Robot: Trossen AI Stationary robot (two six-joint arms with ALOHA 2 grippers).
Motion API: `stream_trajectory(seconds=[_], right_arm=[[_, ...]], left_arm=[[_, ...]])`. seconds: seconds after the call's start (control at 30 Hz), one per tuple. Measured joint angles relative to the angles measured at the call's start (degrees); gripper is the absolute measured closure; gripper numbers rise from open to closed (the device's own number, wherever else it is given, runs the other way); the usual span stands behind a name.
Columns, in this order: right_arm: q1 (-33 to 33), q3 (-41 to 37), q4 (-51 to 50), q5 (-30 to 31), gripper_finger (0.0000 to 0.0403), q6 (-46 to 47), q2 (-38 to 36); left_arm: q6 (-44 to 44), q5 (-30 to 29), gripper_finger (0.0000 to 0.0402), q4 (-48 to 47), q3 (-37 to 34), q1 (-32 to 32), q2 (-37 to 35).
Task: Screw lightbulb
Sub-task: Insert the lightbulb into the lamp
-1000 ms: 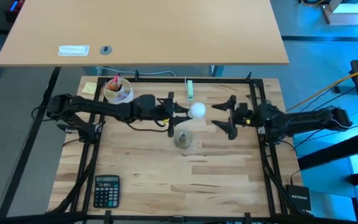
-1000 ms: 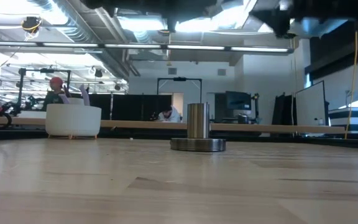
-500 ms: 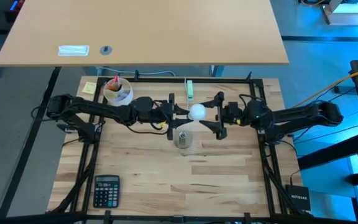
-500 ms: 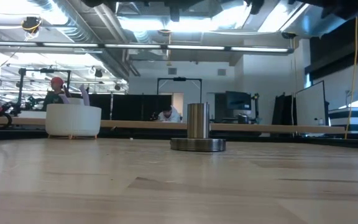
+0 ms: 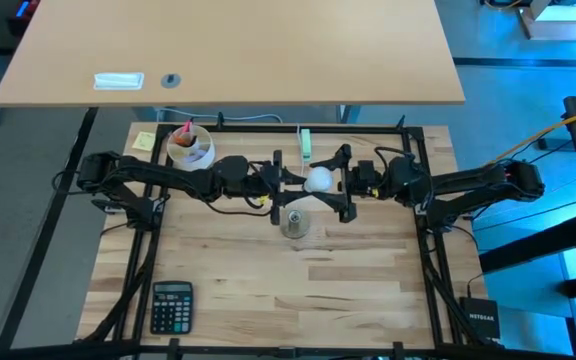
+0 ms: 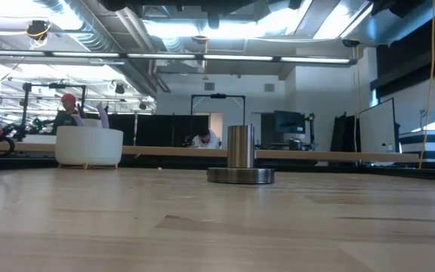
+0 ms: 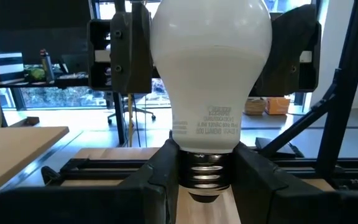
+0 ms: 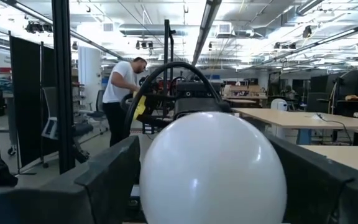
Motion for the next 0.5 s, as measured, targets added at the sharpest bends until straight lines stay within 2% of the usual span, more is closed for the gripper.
stream_trajectory(seconds=[0.17, 0.3, 0.5], right_arm=[[-0.01, 0.0, -0.03, 0.11, 0.0102, -1.2, 0.0], [0.0, 0.0, -0.1, 0.09, 0.0137, -1.39, 0.0], [0.0, -0.02, -2.31, 1.16, 0.0137, -1.58, -0.08]], left_arm=[[-0.12, 0.02, 0.0305, -0.24, 0.0, 0.0, -0.02], [-0.15, 0.03, 0.028, -0.46, 0.0, 0.0, -0.02], [-0.57, -0.37, 0.0238, -4.37, 0.02, 0.09, -0.12]])
